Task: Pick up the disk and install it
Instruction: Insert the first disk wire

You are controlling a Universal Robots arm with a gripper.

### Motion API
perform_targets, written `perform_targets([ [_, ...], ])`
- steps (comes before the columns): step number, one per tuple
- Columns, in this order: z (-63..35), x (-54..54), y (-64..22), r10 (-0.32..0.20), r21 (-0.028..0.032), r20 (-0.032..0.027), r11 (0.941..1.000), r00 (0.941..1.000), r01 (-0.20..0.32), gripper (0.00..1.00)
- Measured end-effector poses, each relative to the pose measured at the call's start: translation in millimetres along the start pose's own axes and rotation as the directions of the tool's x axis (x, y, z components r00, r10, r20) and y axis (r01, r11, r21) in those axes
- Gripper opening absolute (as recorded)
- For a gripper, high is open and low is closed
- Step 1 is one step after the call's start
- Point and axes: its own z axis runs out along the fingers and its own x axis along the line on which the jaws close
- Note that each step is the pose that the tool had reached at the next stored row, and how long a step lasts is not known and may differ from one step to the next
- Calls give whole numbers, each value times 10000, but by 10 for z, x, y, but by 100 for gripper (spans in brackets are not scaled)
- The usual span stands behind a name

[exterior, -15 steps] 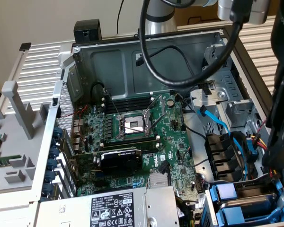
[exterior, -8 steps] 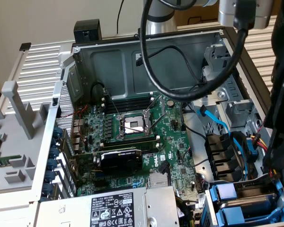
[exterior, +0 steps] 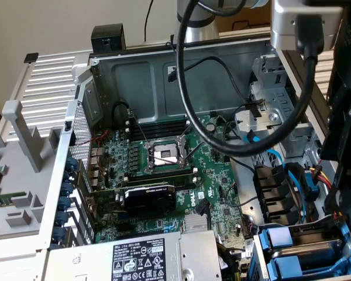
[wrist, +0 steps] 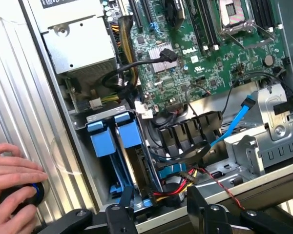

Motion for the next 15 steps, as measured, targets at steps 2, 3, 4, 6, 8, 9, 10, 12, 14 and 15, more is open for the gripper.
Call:
perform_targets([
  [2,18,4,1,-215,-30,40,9998,9998,215,55],
  [3,25,6,1,-311,-38,68,9995,9995,311,55],
  [4,31,8,1,-407,-43,100,9992,9991,407,55],
  [6,41,11,0,-576,-48,186,9983,9982,577,55],
  [8,50,24,-3,-638,-74,307,9979,9975,640,55],
  [9,53,38,-7,-653,-82,336,9978,9973,656,55],
  [10,56,56,-12,-669,-86,343,9977,9972,673,55],
  [12,60,86,-20,-726,-94,348,9973,9968,730,55],
  [14,66,101,-24,-830,-107,361,9965,9959,835,55],
  [15,69,107,-26,-898,-116,368,9958,9953,903,55],
])
